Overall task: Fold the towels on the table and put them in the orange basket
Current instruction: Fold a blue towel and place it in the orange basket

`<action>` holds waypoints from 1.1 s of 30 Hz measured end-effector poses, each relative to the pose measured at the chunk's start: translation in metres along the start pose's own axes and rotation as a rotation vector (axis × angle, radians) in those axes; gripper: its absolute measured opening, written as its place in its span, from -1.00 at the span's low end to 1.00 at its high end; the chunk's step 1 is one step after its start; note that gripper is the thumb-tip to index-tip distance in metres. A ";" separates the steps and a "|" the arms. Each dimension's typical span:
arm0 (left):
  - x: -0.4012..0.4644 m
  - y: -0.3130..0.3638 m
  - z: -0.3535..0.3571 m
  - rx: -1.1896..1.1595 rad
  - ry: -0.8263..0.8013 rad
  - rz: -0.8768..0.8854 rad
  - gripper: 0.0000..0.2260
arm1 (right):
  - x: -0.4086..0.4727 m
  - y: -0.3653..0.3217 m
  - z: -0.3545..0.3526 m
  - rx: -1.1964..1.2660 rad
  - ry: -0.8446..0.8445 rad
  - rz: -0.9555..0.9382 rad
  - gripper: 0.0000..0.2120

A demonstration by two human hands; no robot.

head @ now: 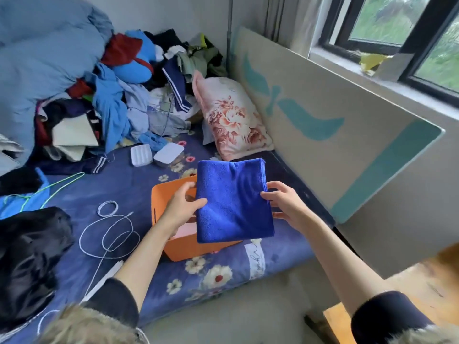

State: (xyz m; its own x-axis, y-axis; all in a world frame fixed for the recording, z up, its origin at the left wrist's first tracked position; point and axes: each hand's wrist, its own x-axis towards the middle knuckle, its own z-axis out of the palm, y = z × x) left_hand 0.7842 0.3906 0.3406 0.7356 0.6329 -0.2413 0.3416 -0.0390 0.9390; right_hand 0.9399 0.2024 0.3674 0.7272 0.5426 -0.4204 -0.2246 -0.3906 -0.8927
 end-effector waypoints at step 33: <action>0.292 -0.304 0.073 0.068 -0.062 -0.627 -0.56 | 0.368 0.176 0.139 -0.853 -0.076 0.311 -0.69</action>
State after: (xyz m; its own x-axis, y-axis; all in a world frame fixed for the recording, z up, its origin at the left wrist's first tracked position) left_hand 0.9377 0.5306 -0.0330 0.4155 0.5054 -0.7563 0.7534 0.2747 0.5974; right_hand 1.0781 0.4368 0.0333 0.6624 0.3565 -0.6590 0.1744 -0.9288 -0.3271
